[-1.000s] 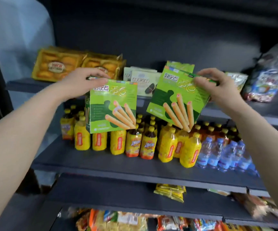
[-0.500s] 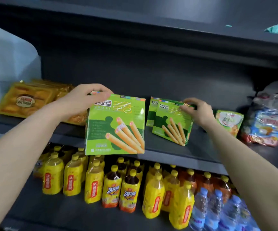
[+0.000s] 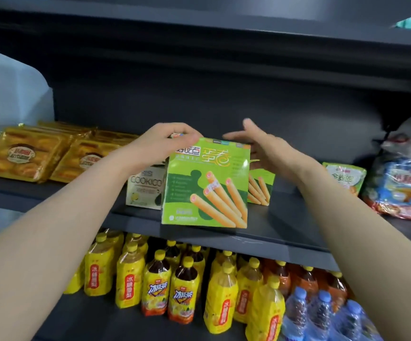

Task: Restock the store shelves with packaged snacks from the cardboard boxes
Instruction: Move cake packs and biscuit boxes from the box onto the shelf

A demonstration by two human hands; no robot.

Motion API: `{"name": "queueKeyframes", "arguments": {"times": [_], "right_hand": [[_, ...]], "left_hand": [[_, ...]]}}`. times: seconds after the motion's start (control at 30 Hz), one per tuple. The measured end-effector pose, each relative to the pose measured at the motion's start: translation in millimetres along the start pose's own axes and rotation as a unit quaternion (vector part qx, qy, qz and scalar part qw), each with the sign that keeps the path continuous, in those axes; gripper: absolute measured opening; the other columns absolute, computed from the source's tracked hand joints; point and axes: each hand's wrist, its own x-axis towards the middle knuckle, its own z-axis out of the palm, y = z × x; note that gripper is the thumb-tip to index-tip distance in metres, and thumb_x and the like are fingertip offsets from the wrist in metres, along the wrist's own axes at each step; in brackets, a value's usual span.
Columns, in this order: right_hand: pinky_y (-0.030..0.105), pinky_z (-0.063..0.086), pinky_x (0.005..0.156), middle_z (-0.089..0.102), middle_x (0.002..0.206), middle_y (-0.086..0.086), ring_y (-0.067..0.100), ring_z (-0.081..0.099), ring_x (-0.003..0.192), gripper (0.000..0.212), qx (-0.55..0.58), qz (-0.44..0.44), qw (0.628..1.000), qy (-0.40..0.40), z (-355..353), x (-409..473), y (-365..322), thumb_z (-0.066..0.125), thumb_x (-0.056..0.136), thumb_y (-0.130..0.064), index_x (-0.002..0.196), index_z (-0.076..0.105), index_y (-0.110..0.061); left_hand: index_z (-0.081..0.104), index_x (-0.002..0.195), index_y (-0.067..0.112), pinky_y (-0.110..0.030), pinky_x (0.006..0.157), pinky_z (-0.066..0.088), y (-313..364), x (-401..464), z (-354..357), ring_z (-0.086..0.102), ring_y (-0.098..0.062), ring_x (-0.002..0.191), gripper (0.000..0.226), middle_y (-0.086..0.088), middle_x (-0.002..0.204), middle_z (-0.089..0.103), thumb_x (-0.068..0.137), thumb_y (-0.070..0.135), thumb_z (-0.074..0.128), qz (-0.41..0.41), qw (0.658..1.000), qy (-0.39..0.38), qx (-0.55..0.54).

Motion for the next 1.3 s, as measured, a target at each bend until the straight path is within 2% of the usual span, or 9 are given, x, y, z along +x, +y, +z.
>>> {"name": "queueKeyframes", "arguments": {"times": [0.07, 0.13, 0.27, 0.4, 0.63, 0.77, 0.87, 1.1, 1.3], "right_hand": [[0.040, 0.055, 0.095, 0.074, 0.115, -0.002, 0.019, 0.070, 0.108, 0.033, -0.015, -0.010, 0.999, -0.038, -1.5, -10.3, -5.2, 0.062, 0.094, -0.049, 0.122, 0.067, -0.034], [0.040, 0.057, 0.092, 0.076, 0.110, 0.002, 0.018, 0.073, 0.101, 0.030, -0.008, -0.030, 1.000, -0.006, -10.6, -15.4, -4.1, 0.071, 0.092, -0.031, 0.121, 0.067, -0.027], [0.039, 0.056, 0.090, 0.075, 0.109, 0.011, 0.022, 0.071, 0.096, 0.029, -0.019, -0.061, 0.992, 0.108, -41.9, -18.3, 7.3, 0.075, 0.088, -0.024, 0.116, 0.070, -0.017], [0.033, 0.058, 0.084, 0.075, 0.102, 0.001, 0.017, 0.073, 0.092, 0.029, -0.109, -0.054, 0.978, 0.172, -55.8, -4.1, 32.5, 0.082, 0.082, -0.035, 0.108, 0.072, -0.029], [0.029, 0.053, 0.085, 0.066, 0.109, -0.006, 0.016, 0.067, 0.100, 0.033, -0.153, -0.079, 0.970, 0.173, -15.6, 41.0, 83.6, 0.077, 0.086, -0.040, 0.116, 0.066, -0.036], [0.041, 0.043, 0.096, 0.053, 0.121, 0.007, 0.028, 0.048, 0.113, 0.048, -0.376, -0.104, 0.895, 0.214, -10.7, 59.7, 101.6, 0.066, 0.090, -0.049, 0.135, 0.059, -0.032], [0.047, 0.043, 0.092, 0.054, 0.124, 0.011, 0.033, 0.048, 0.115, 0.052, -0.504, -0.116, 0.830, 0.209, -6.0, 66.5, 101.3, 0.057, 0.095, -0.050, 0.141, 0.054, -0.026], [0.052, 0.038, 0.101, 0.056, 0.129, 0.011, 0.036, 0.048, 0.123, 0.053, -0.571, -0.108, 0.777, 0.241, 11.2, 52.9, 93.1, 0.036, 0.098, -0.050, 0.140, 0.048, -0.020], [0.052, 0.037, 0.098, 0.057, 0.125, 0.014, 0.038, 0.049, 0.121, 0.046, -0.589, -0.146, 0.735, 0.302, 36.1, 38.3, 57.8, 0.036, 0.100, -0.041, 0.136, 0.052, -0.018]], "left_hand": [[0.072, 0.108, 0.029, -0.036, 0.092, 0.053, 3.7, 8.7, 11.7, 0.070, -0.011, 0.098, 0.020, 0.009, 0.104, 0.074, 0.098, 0.038, 0.057, 0.009, 1.000, 0.011, -0.011], [0.070, 0.113, 0.031, -0.036, 0.095, 0.052, 1.9, 15.3, 19.4, 0.068, -0.008, 0.099, 0.022, 0.013, 0.104, 0.072, 0.099, 0.039, 0.056, 0.029, 0.999, 0.037, 0.015], [0.063, 0.126, 0.034, -0.038, 0.102, 0.044, -16.8, 16.2, 11.9, 0.056, -0.012, 0.117, 0.033, 0.011, 0.125, 0.061, 0.096, 0.046, 0.056, 0.072, 0.962, 0.105, 0.243], [0.051, 0.137, 0.043, -0.042, 0.108, 0.034, -40.2, 1.0, -1.0, 0.039, -0.020, 0.133, 0.061, 0.008, 0.144, 0.044, 0.081, 0.062, 0.067, -0.016, 0.910, 0.024, 0.415], [0.030, 0.149, 0.047, -0.038, 0.113, 0.028, -75.0, -11.6, 0.5, 0.032, -0.019, 0.141, 0.085, 0.011, 0.155, 0.031, 0.078, 0.053, 0.076, -0.060, 0.870, -0.037, 0.487], [0.028, 0.150, 0.046, -0.038, 0.112, 0.029, -80.9, -14.7, 1.3, 0.034, -0.018, 0.140, 0.085, 0.011, 0.156, 0.031, 0.080, 0.054, 0.074, -0.047, 0.869, -0.021, 0.492], [0.027, 0.150, 0.046, -0.039, 0.113, 0.028, -83.6, -15.2, 0.1, 0.034, -0.019, 0.140, 0.085, 0.011, 0.155, 0.031, 0.080, 0.055, 0.073, -0.043, 0.872, -0.020, 0.488], [0.031, 0.150, 0.042, -0.041, 0.114, 0.027, -88.9, -19.9, -0.3, 0.034, -0.021, 0.140, 0.085, 0.007, 0.153, 0.036, 0.078, 0.059, 0.073, -0.017, 0.873, 0.007, 0.487], [0.040, 0.148, 0.033, -0.040, 0.112, 0.030, -97.1, -44.1, -8.2, 0.036, -0.024, 0.136, 0.069, 0.001, 0.148, 0.041, 0.087, 0.047, 0.069, 0.024, 0.886, 0.084, 0.456]]}}
